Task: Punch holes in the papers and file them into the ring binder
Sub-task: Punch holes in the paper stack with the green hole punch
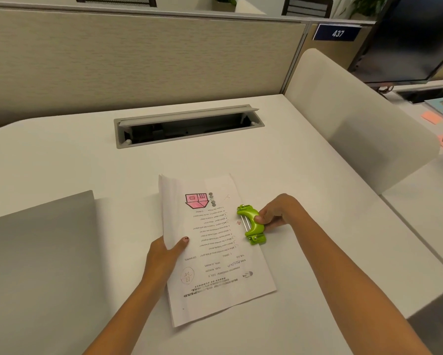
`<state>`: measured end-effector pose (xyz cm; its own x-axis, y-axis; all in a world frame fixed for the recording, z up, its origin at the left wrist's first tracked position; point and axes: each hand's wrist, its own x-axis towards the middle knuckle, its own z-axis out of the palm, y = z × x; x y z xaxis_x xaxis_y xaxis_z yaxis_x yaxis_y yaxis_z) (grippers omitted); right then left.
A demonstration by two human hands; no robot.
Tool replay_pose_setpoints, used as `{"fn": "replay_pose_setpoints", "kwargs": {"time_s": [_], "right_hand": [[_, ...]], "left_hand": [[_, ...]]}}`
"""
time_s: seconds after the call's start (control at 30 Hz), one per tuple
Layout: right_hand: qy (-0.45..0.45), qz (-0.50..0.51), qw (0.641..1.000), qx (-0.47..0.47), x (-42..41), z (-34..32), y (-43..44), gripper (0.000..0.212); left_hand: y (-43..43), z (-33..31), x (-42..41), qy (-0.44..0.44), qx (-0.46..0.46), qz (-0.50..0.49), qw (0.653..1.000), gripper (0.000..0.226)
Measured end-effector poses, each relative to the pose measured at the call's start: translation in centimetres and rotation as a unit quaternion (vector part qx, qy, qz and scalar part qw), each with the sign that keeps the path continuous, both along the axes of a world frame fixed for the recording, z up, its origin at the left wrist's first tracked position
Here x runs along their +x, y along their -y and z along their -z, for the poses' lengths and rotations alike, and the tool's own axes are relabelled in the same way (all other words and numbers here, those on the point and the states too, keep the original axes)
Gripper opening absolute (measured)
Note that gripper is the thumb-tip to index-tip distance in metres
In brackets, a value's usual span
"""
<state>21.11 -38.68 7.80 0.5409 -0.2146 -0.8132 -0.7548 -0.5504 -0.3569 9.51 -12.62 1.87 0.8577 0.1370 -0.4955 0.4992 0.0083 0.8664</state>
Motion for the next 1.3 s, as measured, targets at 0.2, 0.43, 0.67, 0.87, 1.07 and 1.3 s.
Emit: {"fn": "replay_pose_setpoints", "kwargs": {"time_s": [0.2, 0.43, 0.67, 0.87, 1.07, 1.3], "right_hand": [[0.101, 0.001, 0.995, 0.003, -0.4, -0.5, 0.4, 0.017], [0.113, -0.033, 0.993, -0.025, -0.6, -1.2, -0.2, 0.012], [0.11, -0.043, 0.987, -0.107, -0.6, -0.1, -0.5, 0.029], [0.141, -0.018, 0.977, -0.161, -0.6, 0.5, -1.1, 0.033], [0.19, -0.009, 0.966, -0.176, -0.6, 1.7, -1.1, 0.015], [0.182, 0.0, 0.975, -0.124, -1.5, 1.3, -0.8, 0.028]], "left_hand": [[-0.3, 0.2, 0.2, -0.005, -0.025, 0.003, 1.0, 0.028], [-0.1, 0.5, 0.2, -0.003, -0.023, -0.005, 1.0, 0.029], [-0.1, 0.7, 0.3, 0.001, -0.029, -0.003, 1.0, 0.029], [-0.1, 0.9, 0.2, 0.001, -0.018, -0.005, 1.0, 0.028], [0.1, 0.6, 0.3, -0.002, -0.015, -0.008, 1.0, 0.028], [0.1, 0.4, 0.0, 0.007, -0.003, -0.002, 1.0, 0.029]]}}
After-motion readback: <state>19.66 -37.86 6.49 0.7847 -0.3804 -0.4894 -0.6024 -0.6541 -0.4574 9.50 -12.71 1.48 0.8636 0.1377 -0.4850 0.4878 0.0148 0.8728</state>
